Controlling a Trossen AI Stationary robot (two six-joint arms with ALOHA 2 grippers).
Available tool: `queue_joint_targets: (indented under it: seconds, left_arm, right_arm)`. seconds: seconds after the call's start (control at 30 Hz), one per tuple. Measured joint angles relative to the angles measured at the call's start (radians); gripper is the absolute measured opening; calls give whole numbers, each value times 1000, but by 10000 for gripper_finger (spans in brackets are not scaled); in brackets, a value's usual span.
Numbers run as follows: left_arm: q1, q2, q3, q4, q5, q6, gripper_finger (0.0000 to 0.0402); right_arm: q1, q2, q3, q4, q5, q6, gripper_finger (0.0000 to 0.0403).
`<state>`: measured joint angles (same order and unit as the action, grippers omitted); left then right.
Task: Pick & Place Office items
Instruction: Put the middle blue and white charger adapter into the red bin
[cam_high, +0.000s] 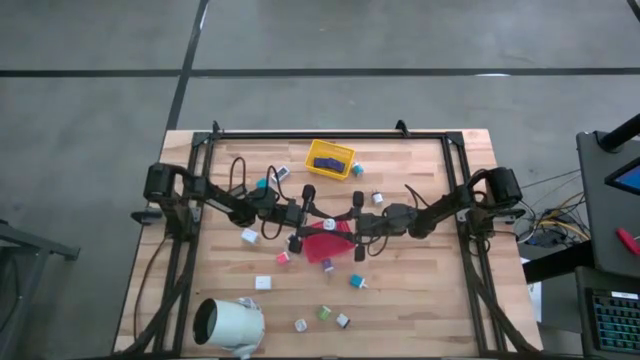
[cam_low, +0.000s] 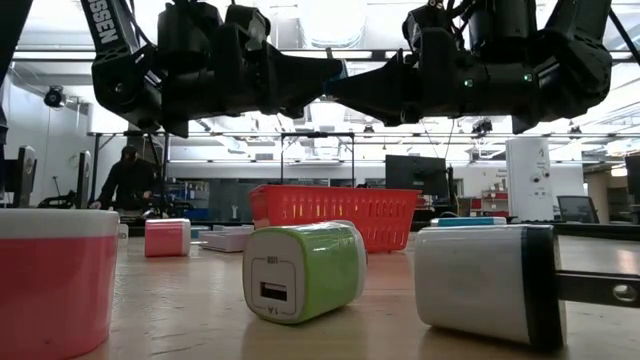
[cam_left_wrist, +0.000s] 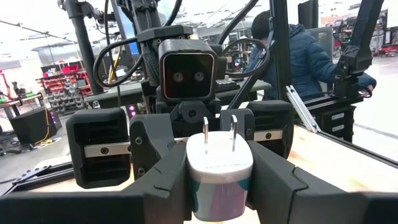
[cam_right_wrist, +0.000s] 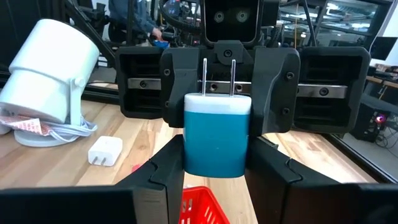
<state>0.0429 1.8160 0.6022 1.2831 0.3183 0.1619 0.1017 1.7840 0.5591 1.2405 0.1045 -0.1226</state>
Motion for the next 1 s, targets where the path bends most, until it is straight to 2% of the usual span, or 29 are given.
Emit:
queue_joint_targets:
  seconds: [0.13,0.33,0.5,0.63,1.0]
  left_arm:
    - [0,0,0,0,0,-6,131]
    - [0,0,2,-1,0,5,131]
    - [0,0,2,-1,0,2,131]
    - [0,0,1,-8,0,-2,131]
    - [0,-2,-8,-57,0,-3,131]
  right_arm:
    - [0,-1,0,-4,0,8,128]
    - [-8,-1,7,-52,-2,62,237]
    - [-12,-1,22,-144,-1,75,291]
    - [-11,-1,23,-148,13,73,305]
    - [-11,-1,0,-168,53,64,302]
